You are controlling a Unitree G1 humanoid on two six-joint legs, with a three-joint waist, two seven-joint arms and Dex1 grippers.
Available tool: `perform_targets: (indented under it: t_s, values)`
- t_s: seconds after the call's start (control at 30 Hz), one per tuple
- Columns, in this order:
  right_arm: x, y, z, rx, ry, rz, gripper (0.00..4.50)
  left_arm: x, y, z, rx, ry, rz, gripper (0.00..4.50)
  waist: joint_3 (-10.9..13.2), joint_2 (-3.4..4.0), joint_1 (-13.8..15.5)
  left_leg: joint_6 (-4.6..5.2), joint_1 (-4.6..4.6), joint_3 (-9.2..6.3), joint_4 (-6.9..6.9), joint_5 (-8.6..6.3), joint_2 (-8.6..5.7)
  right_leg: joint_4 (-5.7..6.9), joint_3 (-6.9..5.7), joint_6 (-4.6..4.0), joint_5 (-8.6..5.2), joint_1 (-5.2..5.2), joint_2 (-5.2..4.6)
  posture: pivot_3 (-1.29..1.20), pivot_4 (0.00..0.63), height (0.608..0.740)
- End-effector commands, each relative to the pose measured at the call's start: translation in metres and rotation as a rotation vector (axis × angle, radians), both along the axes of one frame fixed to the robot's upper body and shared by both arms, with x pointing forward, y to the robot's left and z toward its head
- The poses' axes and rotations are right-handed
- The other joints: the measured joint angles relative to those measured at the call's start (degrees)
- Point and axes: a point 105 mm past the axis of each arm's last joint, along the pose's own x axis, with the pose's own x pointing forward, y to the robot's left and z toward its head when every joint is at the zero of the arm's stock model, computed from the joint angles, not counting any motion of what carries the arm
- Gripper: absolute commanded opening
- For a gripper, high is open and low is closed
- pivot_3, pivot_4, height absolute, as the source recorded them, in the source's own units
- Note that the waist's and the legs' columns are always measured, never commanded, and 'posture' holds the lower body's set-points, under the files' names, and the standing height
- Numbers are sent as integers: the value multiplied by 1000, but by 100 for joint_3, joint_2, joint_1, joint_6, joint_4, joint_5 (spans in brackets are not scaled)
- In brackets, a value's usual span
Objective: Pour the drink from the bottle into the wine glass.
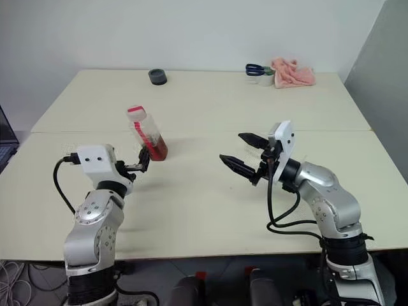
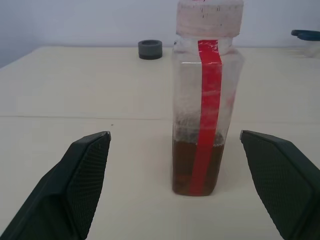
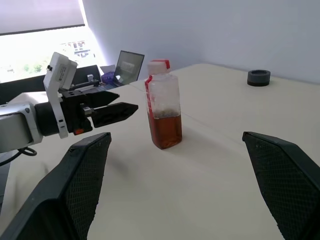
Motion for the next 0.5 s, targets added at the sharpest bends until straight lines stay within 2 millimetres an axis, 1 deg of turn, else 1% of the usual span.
perform_targets:
  t_s: [0.03, 0.2, 0.37, 0.5]
  values:
    - [-3, 4, 14, 26, -51, 20, 4500, 9, -3, 16, 15, -47, -37, 4482, 0, 0, 0, 0, 0, 0, 0, 0, 0, 0, 0, 0, 0, 0, 0, 0, 150, 740]
    - [-7, 5, 15, 30, -55, 22, 4500, 23, -2, 21, 30, -59, -49, 4482, 0, 0, 1, 0, 0, -1, 0, 0, 0, 0, 0, 0, 0, 0, 0, 0, 150, 740]
    - [-6, 2, 18, 32, -65, 0, 4500, 36, -5, 26, 23, -78, -64, 4482, 0, 0, 3, -1, 0, -3, 0, 0, 0, 0, -2, 0, 0, -1, -1, 0, 150, 740]
    - [-6, 2, 20, 38, -73, -15, 4500, 48, -13, 24, 20, -80, -105, 4482, 0, 0, 4, -1, -1, -3, 0, 0, 0, 0, -2, 0, 0, -1, -1, 0, 150, 740]
